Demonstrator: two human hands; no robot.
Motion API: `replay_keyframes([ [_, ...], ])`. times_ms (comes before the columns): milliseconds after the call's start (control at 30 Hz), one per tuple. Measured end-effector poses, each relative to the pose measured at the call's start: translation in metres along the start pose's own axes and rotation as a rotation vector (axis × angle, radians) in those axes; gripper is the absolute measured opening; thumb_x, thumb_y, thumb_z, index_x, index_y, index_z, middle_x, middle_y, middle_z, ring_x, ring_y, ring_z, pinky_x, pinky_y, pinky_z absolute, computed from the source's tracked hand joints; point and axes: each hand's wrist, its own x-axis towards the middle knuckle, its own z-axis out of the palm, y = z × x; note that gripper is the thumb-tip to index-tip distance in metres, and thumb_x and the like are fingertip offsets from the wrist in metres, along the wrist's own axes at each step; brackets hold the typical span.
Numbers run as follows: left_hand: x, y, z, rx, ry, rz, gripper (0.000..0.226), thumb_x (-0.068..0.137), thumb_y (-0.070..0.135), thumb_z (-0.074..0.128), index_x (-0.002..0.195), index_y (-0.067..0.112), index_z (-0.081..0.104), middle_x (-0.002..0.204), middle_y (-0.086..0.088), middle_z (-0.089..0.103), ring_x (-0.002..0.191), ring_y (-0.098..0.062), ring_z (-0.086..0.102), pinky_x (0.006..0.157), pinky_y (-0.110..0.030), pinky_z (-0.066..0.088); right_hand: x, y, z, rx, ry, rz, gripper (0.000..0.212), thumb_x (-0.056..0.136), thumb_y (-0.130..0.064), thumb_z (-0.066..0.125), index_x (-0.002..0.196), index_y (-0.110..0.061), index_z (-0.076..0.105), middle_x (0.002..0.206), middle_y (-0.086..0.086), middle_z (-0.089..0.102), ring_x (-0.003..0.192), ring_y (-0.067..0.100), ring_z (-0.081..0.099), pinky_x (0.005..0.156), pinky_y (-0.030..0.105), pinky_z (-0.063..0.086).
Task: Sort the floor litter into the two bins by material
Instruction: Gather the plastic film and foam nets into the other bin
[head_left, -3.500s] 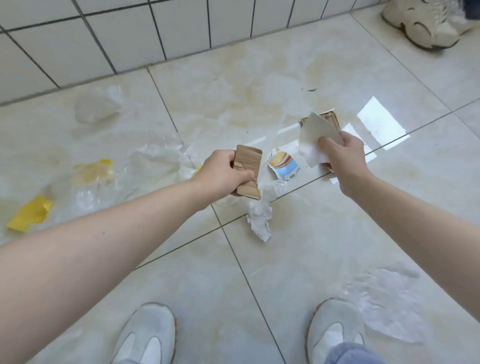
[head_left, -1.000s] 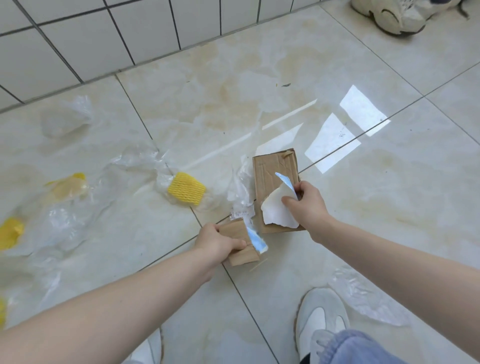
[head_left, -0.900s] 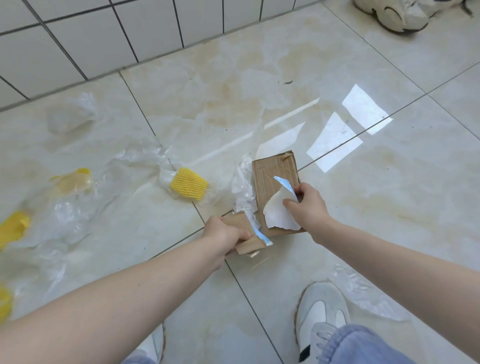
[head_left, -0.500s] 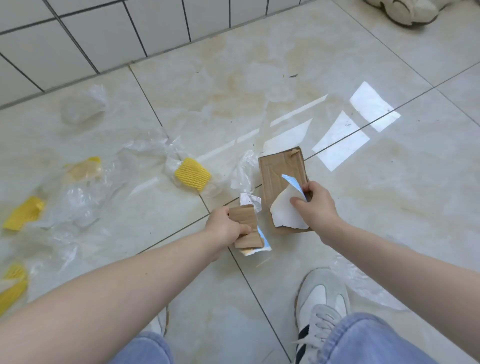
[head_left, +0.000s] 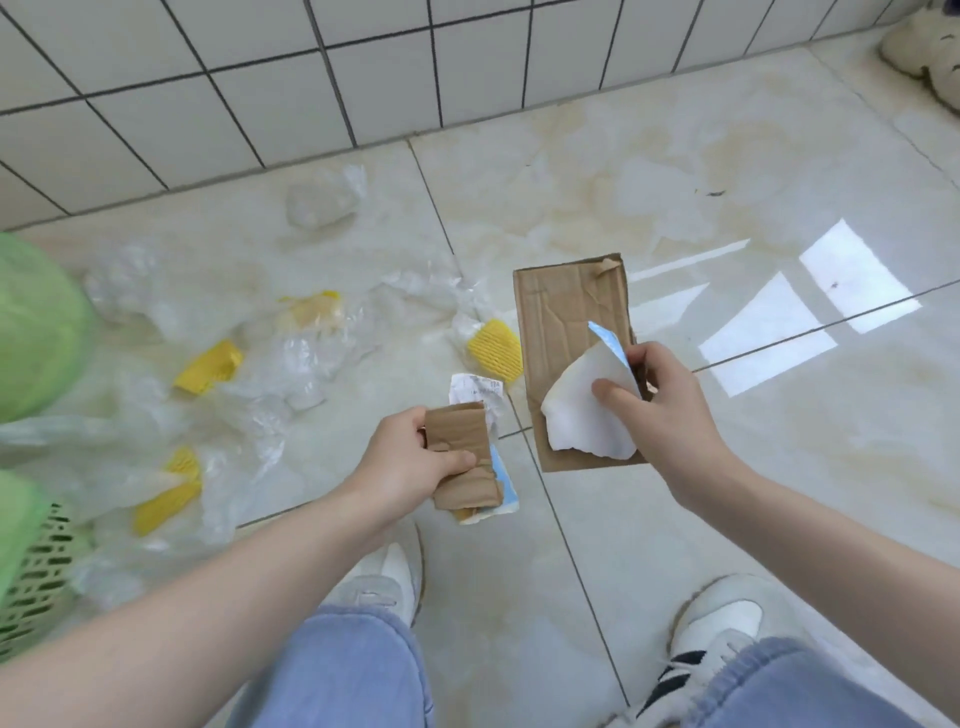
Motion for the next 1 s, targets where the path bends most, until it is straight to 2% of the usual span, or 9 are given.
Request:
replay_keyframes([
  [100, -0.010, 0.001, -0.034, -0.110, 0.118, 0.006, 0.030, 0.078, 0.000, 0.073, 0.104, 0.011, 0.063, 0.096, -0.007, 0.073, 0.089, -0.021, 0.070, 0.081, -0.038, 0.057, -0.004, -0.023, 0.030, 0.025, -0.123, -0.016, 0.026, 0.089, -0.013, 0.057, 0.108, -0.026, 0.047, 0.104, -0.005, 0.055, 0.084, 0.014, 0.059, 0.042, 0.018, 0.046],
  [233, -0.015, 0.005, -0.073, -0.100, 0.249, 0.056, 0.023, 0.079, 0.001, 0.071, 0.099, 0.010, 0.062, 0.094, -0.006, 0.072, 0.082, -0.015, 0.070, 0.068, -0.028, 0.058, 0.001, -0.054, 0.062, 0.036, -0.254, -0.028, 0.040, 0.089, -0.011, 0.056, 0.118, -0.032, 0.037, 0.108, -0.001, 0.057, 0.072, 0.007, 0.063, 0.043, 0.022, 0.049],
  [333, -0.012, 0.008, -0.099, 0.012, 0.346, 0.133, 0.020, 0.078, 0.004, 0.072, 0.093, 0.010, 0.060, 0.091, -0.006, 0.071, 0.080, -0.020, 0.070, 0.074, -0.038, 0.057, 0.010, -0.070, 0.086, -0.016, -0.287, -0.038, 0.051, 0.088, -0.012, 0.056, 0.126, -0.038, 0.034, 0.108, -0.001, 0.058, 0.084, 0.012, 0.064, 0.054, 0.029, 0.052],
  [400, -0.012, 0.011, -0.117, 0.069, 0.387, 0.184, 0.019, 0.078, 0.006, 0.072, 0.092, 0.013, 0.060, 0.090, -0.003, 0.071, 0.079, -0.018, 0.070, 0.077, -0.040, 0.056, 0.017, -0.078, 0.103, -0.066, -0.314, -0.059, 0.040, 0.087, -0.012, 0.056, 0.121, -0.032, 0.047, 0.104, -0.002, 0.061, 0.086, 0.016, 0.064, 0.058, 0.027, 0.052],
  [467, -0.015, 0.015, -0.137, 0.088, 0.457, 0.219, 0.021, 0.078, 0.009, 0.072, 0.093, 0.020, 0.061, 0.090, 0.002, 0.071, 0.078, -0.015, 0.069, 0.076, -0.039, 0.056, 0.021, -0.090, 0.121, -0.097, -0.380, -0.074, 0.023, 0.087, -0.010, 0.054, 0.104, -0.024, 0.060, 0.094, -0.004, 0.064, 0.075, 0.012, 0.064, 0.051, 0.021, 0.049],
  [533, -0.023, 0.016, -0.157, 0.093, 0.531, 0.237, 0.022, 0.078, 0.012, 0.072, 0.092, 0.025, 0.061, 0.090, 0.007, 0.070, 0.076, -0.017, 0.069, 0.076, -0.043, 0.056, 0.023, -0.104, 0.141, -0.109, -0.427, -0.088, 0.019, 0.086, -0.009, 0.054, 0.099, -0.021, 0.063, 0.091, -0.002, 0.065, 0.073, 0.014, 0.063, 0.052, 0.025, 0.047],
  [667, -0.049, 0.014, -0.190, 0.155, 0.636, 0.268, 0.021, 0.078, 0.016, 0.072, 0.091, 0.027, 0.059, 0.083, 0.010, 0.069, 0.076, -0.018, 0.069, 0.075, -0.042, 0.055, 0.021, -0.130, 0.186, -0.055, -0.512, -0.124, 0.018, 0.084, -0.009, 0.052, 0.098, -0.015, 0.061, 0.093, 0.003, 0.065, 0.081, 0.023, 0.061, 0.061, 0.033, 0.045],
  [867, -0.106, 0.003, -0.257, 0.169, 0.877, 0.284, 0.019, 0.078, 0.019, 0.073, 0.087, 0.022, 0.057, 0.080, 0.004, 0.069, 0.077, -0.023, 0.068, 0.074, -0.047, 0.054, -0.009, -0.172, 0.277, 0.001, -0.709, -0.199, 0.036, 0.076, -0.013, 0.050, 0.109, -0.007, 0.062, 0.100, 0.011, 0.072, 0.088, 0.033, 0.068, 0.052, 0.032, 0.047],
  [1000, -0.149, -0.014, -0.307, 0.126, 1.027, 0.286, 0.022, 0.075, 0.020, 0.076, 0.088, 0.028, 0.060, 0.081, 0.007, 0.071, 0.077, -0.022, 0.070, 0.074, -0.048, 0.056, -0.044, -0.193, 0.321, 0.019, -0.859, -0.213, 0.038, 0.077, -0.014, 0.055, 0.115, -0.008, 0.057, 0.112, 0.012, 0.067, 0.099, 0.030, 0.067, 0.067, 0.043, 0.060],
])
